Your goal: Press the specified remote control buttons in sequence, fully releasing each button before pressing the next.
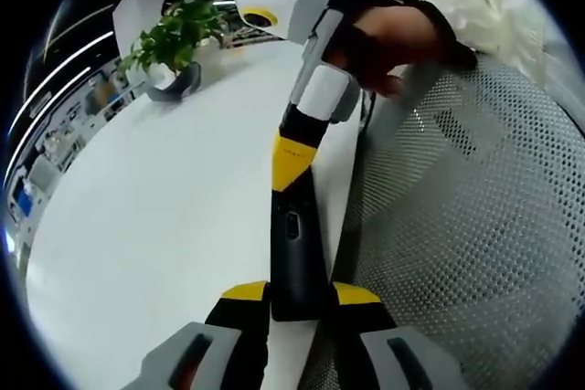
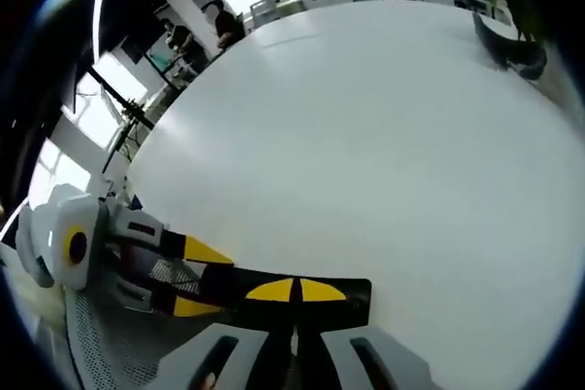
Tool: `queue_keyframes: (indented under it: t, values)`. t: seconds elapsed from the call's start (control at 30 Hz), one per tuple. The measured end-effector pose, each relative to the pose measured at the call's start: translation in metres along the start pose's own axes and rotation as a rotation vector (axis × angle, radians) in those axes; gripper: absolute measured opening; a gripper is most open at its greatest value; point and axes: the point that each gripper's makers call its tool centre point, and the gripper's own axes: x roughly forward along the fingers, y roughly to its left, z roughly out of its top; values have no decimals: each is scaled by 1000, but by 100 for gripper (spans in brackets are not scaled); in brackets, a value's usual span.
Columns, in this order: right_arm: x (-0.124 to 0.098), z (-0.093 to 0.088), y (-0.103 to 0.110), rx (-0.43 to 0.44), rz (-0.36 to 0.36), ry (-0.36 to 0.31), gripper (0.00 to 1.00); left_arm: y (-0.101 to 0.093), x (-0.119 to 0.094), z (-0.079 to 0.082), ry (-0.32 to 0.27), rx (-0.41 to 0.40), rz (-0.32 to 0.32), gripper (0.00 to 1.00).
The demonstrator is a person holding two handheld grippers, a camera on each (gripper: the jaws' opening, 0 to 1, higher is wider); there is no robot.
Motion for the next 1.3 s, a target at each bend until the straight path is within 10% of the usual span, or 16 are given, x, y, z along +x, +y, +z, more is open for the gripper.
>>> queue_keyframes:
  t: [1.3]
  values:
    - [-2,-13,10,-2,18,55,0,1,1,0,2,-3,-1,25]
